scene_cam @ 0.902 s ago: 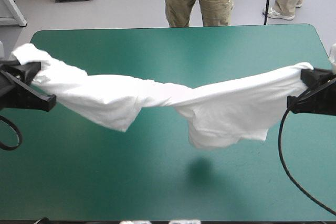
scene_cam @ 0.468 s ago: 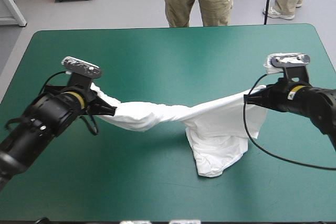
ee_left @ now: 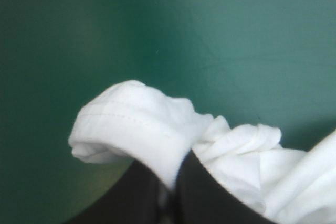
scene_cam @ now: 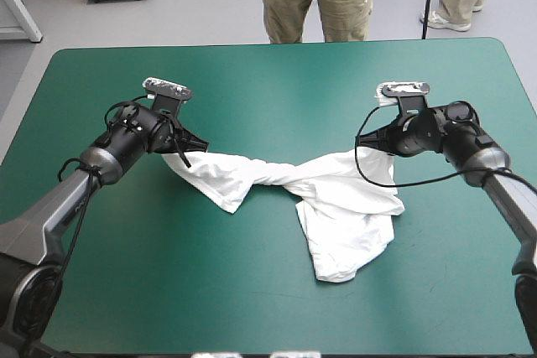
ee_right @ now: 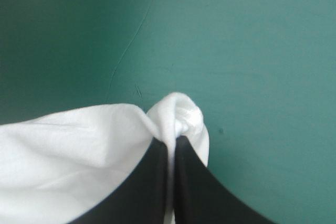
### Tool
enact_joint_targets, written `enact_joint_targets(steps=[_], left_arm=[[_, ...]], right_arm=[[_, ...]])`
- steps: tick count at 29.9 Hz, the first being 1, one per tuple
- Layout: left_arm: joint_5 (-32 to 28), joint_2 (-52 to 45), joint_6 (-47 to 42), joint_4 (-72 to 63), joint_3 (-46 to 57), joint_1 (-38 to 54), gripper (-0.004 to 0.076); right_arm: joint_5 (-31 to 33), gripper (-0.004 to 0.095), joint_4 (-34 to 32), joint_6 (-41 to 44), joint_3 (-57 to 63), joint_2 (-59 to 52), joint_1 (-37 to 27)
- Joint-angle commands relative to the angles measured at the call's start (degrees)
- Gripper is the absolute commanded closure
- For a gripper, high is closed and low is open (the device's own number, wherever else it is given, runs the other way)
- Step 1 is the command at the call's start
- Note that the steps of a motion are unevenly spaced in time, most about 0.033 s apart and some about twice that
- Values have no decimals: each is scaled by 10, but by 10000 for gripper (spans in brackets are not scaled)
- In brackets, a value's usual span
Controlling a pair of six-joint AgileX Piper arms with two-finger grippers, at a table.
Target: Fold the cloth
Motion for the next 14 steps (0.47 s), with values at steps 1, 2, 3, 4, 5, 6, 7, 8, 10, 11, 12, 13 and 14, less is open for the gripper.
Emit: enact_joint_targets(steps=[1,2,3,4,5,6,7,8,10,11,12,13,14], left_arm=[[-34,8,23,-62,-46,33,733],[-36,17,42,-86,-54,41,733],[-37,25,56,-102,-62,47,733],[-37,33,61,-111,-69,53,733],[-37,41,61,-115,-75,59,733],[-37,47,61,-115,-79,62,733],[-36,53,62,-115,-82,66,733],[-36,57,62,-115,-83,67,733],[-34,62,63,-113,-83,67,733],[-34,64,63,-114,-83,67,733],[-34,64,63,-117,-83,67,733],[-36,64,63,-121,-85,66,733],[-36,64,63,-128,-87,66,733]], right_arm=[[-36,925,-4,-3,-48,18,0],[-36,925,-4,-3,-58,28,0],[-36,925,-4,-3,-68,38,0],[-36,925,-4,-3,-76,46,0],[-36,925,-4,-3,-86,55,0],[-36,925,-4,-3,-96,64,0],[-34,925,-4,-3,-105,72,0],[-30,925,-4,-3,-113,77,0],[-18,924,-8,-3,-129,91,0],[-12,919,-10,-3,-135,96,0],[-5,908,-12,-5,-139,98,0],[-5,880,-12,-9,-140,99,0],[-5,839,-12,-9,-140,99,0]])
